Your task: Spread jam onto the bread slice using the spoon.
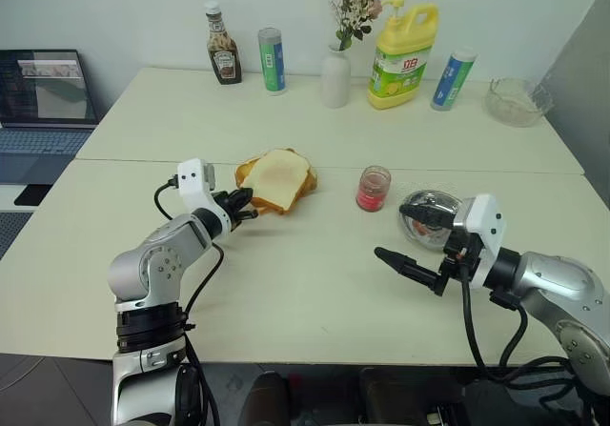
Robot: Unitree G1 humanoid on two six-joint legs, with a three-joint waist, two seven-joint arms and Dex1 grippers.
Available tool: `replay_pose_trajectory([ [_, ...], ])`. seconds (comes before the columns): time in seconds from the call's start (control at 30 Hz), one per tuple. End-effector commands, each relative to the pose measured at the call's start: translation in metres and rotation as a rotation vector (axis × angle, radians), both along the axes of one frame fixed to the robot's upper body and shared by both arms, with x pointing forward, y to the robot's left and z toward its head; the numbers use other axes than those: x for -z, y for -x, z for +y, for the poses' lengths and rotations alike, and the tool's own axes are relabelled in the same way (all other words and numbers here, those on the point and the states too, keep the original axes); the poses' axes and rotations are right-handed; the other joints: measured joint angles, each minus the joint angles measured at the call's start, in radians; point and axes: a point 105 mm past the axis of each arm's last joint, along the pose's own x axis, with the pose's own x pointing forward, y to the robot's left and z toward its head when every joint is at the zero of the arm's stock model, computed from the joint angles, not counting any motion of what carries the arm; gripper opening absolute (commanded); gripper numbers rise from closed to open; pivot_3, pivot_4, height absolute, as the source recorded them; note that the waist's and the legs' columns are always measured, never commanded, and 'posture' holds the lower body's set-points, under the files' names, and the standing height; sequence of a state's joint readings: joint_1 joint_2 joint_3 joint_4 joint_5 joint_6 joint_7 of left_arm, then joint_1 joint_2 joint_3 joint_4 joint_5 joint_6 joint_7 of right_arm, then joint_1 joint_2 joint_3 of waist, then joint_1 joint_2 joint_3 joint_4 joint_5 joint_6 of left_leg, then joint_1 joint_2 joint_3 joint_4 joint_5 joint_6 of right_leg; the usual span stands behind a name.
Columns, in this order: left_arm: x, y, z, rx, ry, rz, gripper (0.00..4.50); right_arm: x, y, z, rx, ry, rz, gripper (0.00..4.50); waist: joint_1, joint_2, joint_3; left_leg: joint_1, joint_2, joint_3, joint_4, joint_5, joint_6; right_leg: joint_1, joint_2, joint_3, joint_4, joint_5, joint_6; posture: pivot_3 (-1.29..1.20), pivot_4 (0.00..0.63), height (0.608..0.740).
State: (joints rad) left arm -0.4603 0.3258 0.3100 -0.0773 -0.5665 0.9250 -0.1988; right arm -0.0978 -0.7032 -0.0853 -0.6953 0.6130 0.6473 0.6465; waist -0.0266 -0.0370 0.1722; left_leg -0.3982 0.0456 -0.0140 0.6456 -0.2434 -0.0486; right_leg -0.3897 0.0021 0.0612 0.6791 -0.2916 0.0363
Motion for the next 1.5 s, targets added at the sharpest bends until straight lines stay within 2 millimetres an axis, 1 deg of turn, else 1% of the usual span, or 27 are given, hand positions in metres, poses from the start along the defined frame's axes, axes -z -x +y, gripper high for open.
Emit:
replay_pose_trajectory([
  [0.03,-0.023,0.002,0.004,-0.015,-0.068,-0.125,0.03,-0.012,0.002,0.004,-0.017,-0.004,-0.046,4.50,0.000,0.000,0.000,0.000,0.000,0.000,0.000,0.000,0.000,0.000,0.000,0.000,0.000,0.000,0.000,0.00,0.150,0.740],
  [0.13,-0.027,0.003,0.008,-0.027,-0.148,-0.180,0.03,-0.012,0.002,0.004,-0.020,-0.003,-0.046,4.50,0.000,0.000,0.000,0.000,0.000,0.000,0.000,0.000,0.000,0.000,0.000,0.000,0.000,0.000,-0.001,0.00,0.150,0.740],
  [0.23,-0.033,0.005,0.009,-0.014,-0.304,-0.269,0.03,-0.013,0.001,0.005,-0.022,-0.004,-0.045,4.50,-0.002,0.000,0.000,0.000,0.000,0.000,0.000,0.000,0.000,0.000,0.000,0.000,0.000,0.000,-0.001,0.00,0.150,0.740],
  [0.3,-0.034,0.007,0.008,-0.011,-0.359,-0.297,0.03,-0.013,0.001,0.005,-0.023,-0.007,-0.042,4.50,-0.003,0.000,0.000,0.000,0.000,0.001,-0.001,0.000,0.000,0.000,0.000,0.001,0.000,0.000,-0.001,0.00,0.150,0.740],
  [0.47,-0.027,0.005,0.008,-0.030,-0.303,-0.270,0.03,-0.012,-0.001,0.006,-0.024,-0.010,-0.038,4.50,-0.002,0.000,0.000,0.000,0.000,0.001,0.000,0.000,0.000,0.000,0.000,0.001,0.000,0.000,-0.001,0.00,0.150,0.740],
  [0.6,-0.022,-0.001,0.011,-0.051,-0.312,-0.244,0.03,-0.012,-0.002,0.006,-0.025,-0.010,-0.038,4.50,-0.002,0.000,0.000,0.000,0.000,0.000,0.000,0.000,0.000,0.000,0.000,0.001,0.000,0.000,-0.001,0.00,0.150,0.740],
  [0.7,-0.018,-0.003,0.012,-0.042,-0.323,-0.230,0.65,-0.012,-0.002,0.006,-0.027,-0.010,-0.036,4.50,-0.002,0.000,0.000,0.000,0.000,0.000,0.000,0.000,0.000,0.000,0.000,0.000,0.000,0.000,-0.001,0.00,0.150,0.740],
  [0.83,-0.018,-0.004,0.012,-0.041,-0.338,-0.233,1.88,-0.012,-0.003,0.006,-0.023,-0.011,-0.035,4.50,-0.002,0.000,0.000,0.000,0.000,0.000,0.000,0.000,0.000,0.000,0.000,0.000,0.000,0.000,-0.001,0.00,0.150,0.740],
  [1.03,-0.020,-0.002,0.012,-0.053,-0.343,-0.249,1.88,-0.011,-0.003,0.006,-0.018,-0.015,-0.031,4.50,-0.002,0.000,0.000,0.000,0.000,0.000,0.000,0.000,0.000,0.000,0.000,0.000,0.000,0.000,-0.001,0.00,0.150,0.740],
  [1.13,-0.021,-0.003,0.011,-0.055,-0.316,-0.247,1.88,-0.011,-0.003,0.006,-0.018,-0.016,-0.031,4.50,-0.002,0.000,0.000,0.000,0.000,0.000,0.000,0.000,0.000,0.000,0.000,0.000,0.000,0.000,-0.001,0.00,0.150,0.740],
  [1.23,-0.021,-0.005,0.014,-0.078,-0.264,-0.233,1.88,-0.011,-0.003,0.005,-0.017,-0.017,-0.031,4.50,-0.002,0.000,0.000,0.000,0.000,0.000,0.000,0.000,0.000,0.000,0.000,0.000,0.000,0.000,-0.001,0.00,0.150,0.740],
  [1.33,-0.023,-0.007,0.016,-0.101,-0.216,-0.226,1.31,-0.011,-0.003,0.005,-0.016,-0.016,-0.030,4.50,-0.002,0.000,0.000,0.000,0.000,0.000,0.000,0.000,0.000,0.000,0.000,0.000,0.000,0.000,-0.001,0.00,0.150,0.740],
  [1.47,-0.030,-0.009,0.013,-0.102,-0.181,-0.241,0.05,-0.010,-0.003,0.004,-0.013,-0.018,-0.029,4.50,-0.002,0.000,0.000,0.000,0.000,0.000,0.000,0.000,0.000,0.000,0.000,0.000,0.000,0.000,-0.001,0.00,0.150,0.740],
  [1.5,-0.031,-0.008,0.012,-0.097,-0.176,-0.245,0.02,-0.009,-0.002,0.004,-0.012,-0.019,-0.028,4.50,-0.002,0.000,0.000,0.000,0.000,0.000,0.000,0.000,0.000,0.000,0.000,0.000,0.000,0.000,-0.001,0.00,0.150,0.740],
])
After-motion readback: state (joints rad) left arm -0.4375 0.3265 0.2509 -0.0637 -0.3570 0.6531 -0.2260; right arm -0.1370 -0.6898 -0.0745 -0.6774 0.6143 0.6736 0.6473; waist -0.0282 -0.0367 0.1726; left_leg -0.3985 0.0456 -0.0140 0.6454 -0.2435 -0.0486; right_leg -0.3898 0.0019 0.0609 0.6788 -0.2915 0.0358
